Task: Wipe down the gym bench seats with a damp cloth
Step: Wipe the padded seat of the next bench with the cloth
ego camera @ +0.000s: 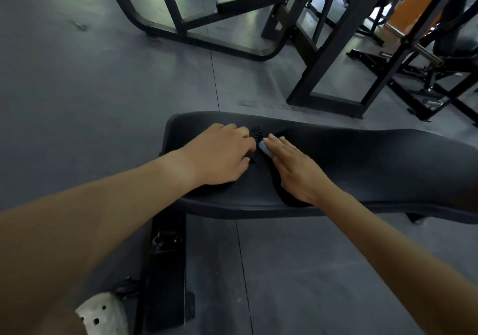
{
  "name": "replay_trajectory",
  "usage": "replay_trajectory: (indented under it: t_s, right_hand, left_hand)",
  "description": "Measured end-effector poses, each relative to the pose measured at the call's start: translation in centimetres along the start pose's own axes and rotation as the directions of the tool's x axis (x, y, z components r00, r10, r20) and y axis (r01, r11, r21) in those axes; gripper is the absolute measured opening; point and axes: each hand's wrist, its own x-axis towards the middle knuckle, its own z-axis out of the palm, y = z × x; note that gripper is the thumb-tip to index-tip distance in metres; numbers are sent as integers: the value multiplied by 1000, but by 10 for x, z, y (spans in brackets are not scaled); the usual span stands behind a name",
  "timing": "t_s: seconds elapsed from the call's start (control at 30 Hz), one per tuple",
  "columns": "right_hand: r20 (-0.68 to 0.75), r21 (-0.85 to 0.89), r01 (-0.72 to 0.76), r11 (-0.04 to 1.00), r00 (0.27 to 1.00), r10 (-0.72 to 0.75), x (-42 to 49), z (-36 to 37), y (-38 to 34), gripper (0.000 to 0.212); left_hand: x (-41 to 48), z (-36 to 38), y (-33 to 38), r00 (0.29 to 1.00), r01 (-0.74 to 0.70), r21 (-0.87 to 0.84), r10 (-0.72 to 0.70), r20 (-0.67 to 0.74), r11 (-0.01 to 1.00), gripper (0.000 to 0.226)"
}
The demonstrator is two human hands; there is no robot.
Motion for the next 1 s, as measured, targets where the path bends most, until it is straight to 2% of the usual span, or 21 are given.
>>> replay_trajectory:
  t_s: [0.1, 0.23, 0.3, 0.37, 0.5, 0.57, 0.63, 0.77, 0.83, 0.9, 1.0]
  right_hand:
    - [-5, -18, -62, 998, 998, 62, 12, -7, 9, 56]
    - [-52, -18, -290, 957, 956, 288, 40, -15, 13, 67]
    - [-83, 29, -339, 940, 937, 340, 51, -14, 5, 57]
    - [-103, 25, -289, 957, 951, 290, 53, -7, -12, 47]
    - [-34, -17, -39, 999, 999, 38, 31, 14, -39, 53]
    - [5, -31, 32, 999, 999, -32, 20, 14, -41, 59]
    - [29, -62, 43, 997, 999, -42, 21, 8, -36, 65]
    - [-34, -95, -127, 987, 992, 124, 42, -8, -12, 64]
    - [-47, -54, -292, 955, 956, 290, 53, -19, 3, 65]
    - [-85, 30, -413, 910, 906, 414, 61, -23, 12, 53]
    - [-149, 90, -436, 896, 883, 445, 72, -17, 4, 37]
  left_hand:
    - [-7, -2, -11, 997, 62, 40, -64, 47, 997, 40]
    - [-13, -4, -16, 990, 86, 34, -89, 107, 996, 43]
    - [-14, -5, -17, 989, 80, 29, -83, 122, 996, 44]
    - [-15, -7, -17, 988, 81, 24, -84, 133, 996, 44]
    - [-12, -9, -16, 990, 75, 38, -79, 119, 996, 41]
    - [-10, -10, -14, 989, 82, 38, -86, 120, 996, 40]
    - [-9, -10, -14, 988, 87, 42, -91, 127, 995, 39]
    - [-9, -10, -13, 985, 84, 55, -91, 147, 995, 39]
    - [-10, -9, -13, 985, 83, 58, -91, 150, 995, 39]
    - [-11, -9, -12, 986, 80, 54, -87, 145, 995, 39]
    - [-13, -6, -13, 988, 77, 45, -82, 132, 996, 38]
